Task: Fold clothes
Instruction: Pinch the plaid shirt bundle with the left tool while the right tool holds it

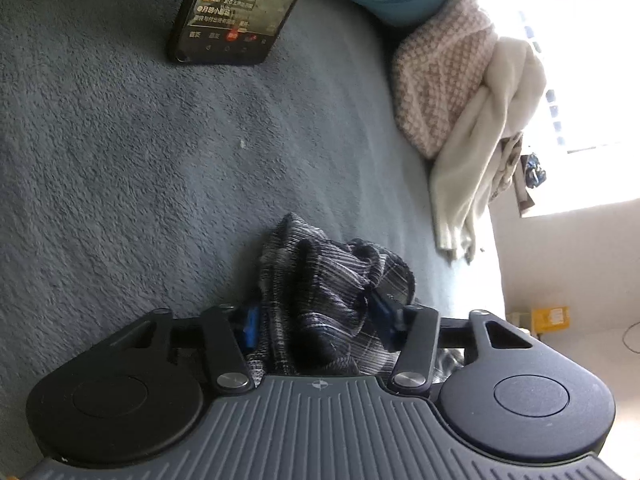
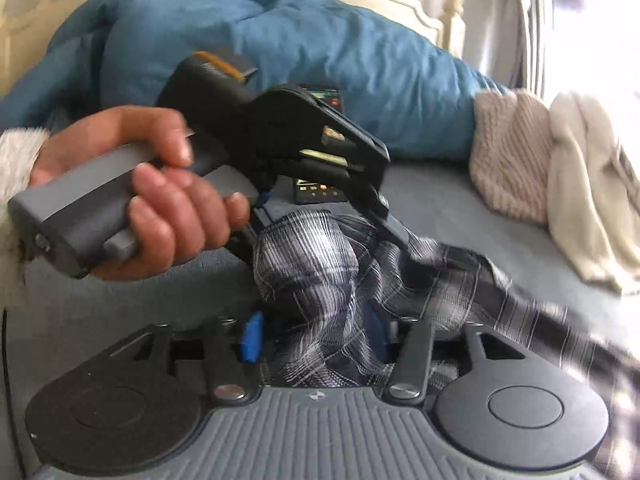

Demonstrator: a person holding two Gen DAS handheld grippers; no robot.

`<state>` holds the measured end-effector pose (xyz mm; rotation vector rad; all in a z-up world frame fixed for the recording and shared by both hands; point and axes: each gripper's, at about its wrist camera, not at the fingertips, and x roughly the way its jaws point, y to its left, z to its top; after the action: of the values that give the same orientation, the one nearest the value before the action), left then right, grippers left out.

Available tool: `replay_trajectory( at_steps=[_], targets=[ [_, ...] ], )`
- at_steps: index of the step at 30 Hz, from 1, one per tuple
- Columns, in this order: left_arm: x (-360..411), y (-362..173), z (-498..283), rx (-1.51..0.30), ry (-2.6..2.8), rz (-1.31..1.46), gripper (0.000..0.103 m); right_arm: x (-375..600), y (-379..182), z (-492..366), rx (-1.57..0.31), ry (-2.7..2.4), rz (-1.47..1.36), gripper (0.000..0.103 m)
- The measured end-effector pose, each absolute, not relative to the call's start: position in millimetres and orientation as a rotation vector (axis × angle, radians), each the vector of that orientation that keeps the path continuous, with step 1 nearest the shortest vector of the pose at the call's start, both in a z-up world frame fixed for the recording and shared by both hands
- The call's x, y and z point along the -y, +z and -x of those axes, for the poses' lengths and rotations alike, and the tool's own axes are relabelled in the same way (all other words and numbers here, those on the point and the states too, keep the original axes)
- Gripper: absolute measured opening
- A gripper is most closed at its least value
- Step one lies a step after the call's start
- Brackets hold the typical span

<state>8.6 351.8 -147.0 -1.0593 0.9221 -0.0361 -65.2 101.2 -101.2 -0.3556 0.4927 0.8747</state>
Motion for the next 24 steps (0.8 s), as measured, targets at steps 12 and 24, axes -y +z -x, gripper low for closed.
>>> replay_trajectory(
  at_steps=[12,24],
  targets=[
    [-359.7,-150.2,-9.6,-0.965,-0.062,1.069,0.043,-141.9,-122.9,55.8,-0.529,0.793,0.512,0.057],
    [-352.8,-147.0,-18.1,-1.006,-0.110,1.024,0.056,-137.0,-123.1,41.5,-0.606,0.771,0.386,0.029]
  ],
)
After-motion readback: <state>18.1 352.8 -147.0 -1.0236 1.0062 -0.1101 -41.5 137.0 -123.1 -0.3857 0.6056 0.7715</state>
